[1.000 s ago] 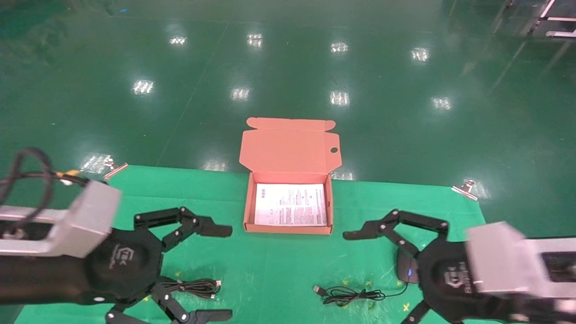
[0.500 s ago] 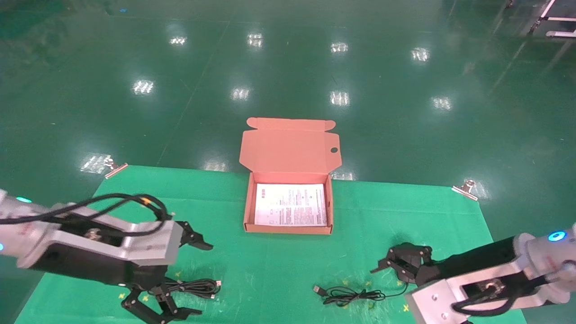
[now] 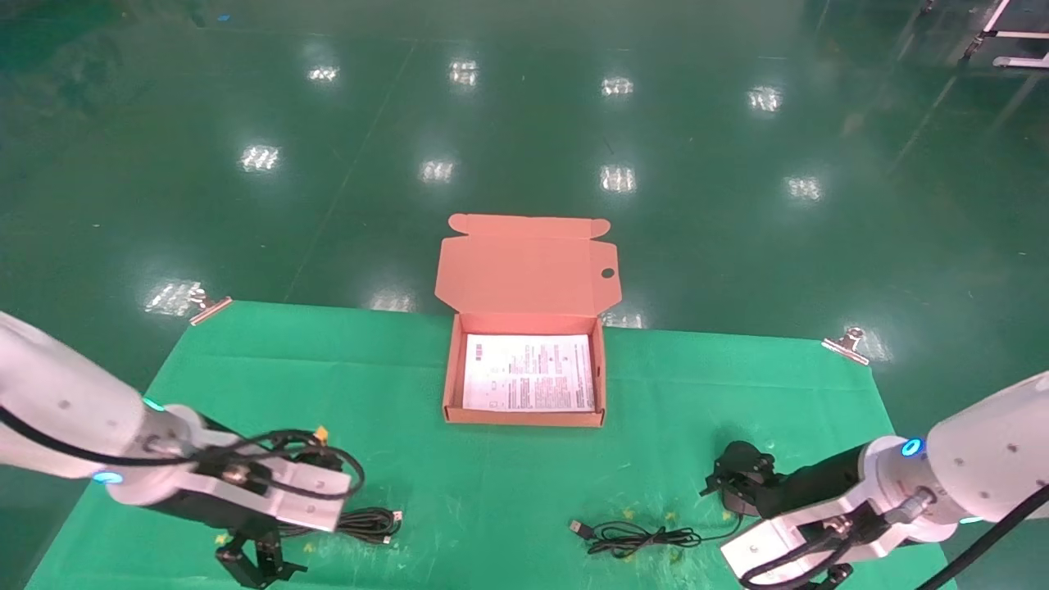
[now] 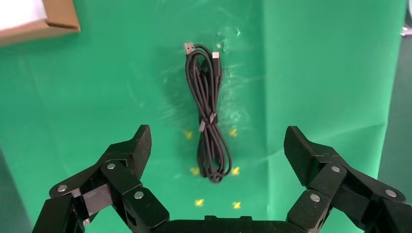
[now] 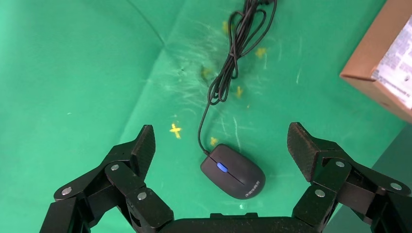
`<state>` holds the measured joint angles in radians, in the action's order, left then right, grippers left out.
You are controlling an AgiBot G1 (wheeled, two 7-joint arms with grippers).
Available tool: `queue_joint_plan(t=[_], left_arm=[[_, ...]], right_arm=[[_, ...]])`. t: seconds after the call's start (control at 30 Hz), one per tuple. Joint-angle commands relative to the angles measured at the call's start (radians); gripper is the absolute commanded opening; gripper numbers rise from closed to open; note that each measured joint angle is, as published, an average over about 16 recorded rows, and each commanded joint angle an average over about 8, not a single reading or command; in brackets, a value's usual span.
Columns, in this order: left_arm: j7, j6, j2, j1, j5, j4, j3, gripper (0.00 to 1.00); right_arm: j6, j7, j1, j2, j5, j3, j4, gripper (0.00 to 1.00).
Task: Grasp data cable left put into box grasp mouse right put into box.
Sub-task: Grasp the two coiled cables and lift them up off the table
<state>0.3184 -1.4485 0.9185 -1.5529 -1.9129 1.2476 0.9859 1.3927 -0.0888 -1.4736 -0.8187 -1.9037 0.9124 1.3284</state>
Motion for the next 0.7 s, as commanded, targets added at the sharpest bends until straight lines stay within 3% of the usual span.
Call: queue_joint_plan(t=[0.03, 0.33, 0.7], left_arm=[[0.019, 0.018, 0.016, 0.012, -0.04, -0.006, 0.015, 1.0], [0.046, 0.102, 0.066, 0.047, -0.056, -0.189, 0.009, 1.0], [-0.011, 0.169, 0.133, 0.068, 0.005, -0.466, -0.017, 1.0]], right_arm=[[-0.024, 0.017, 0.013, -0.011, -0.03, 0.008, -0.004, 1.0], [-0.109, 0.076, 0.062, -0.05, -0.074, 0.01, -0.062, 1.0], [-0.174, 0.091, 0.093, -0.119, -0.059, 0.005, -0.219, 1.0]])
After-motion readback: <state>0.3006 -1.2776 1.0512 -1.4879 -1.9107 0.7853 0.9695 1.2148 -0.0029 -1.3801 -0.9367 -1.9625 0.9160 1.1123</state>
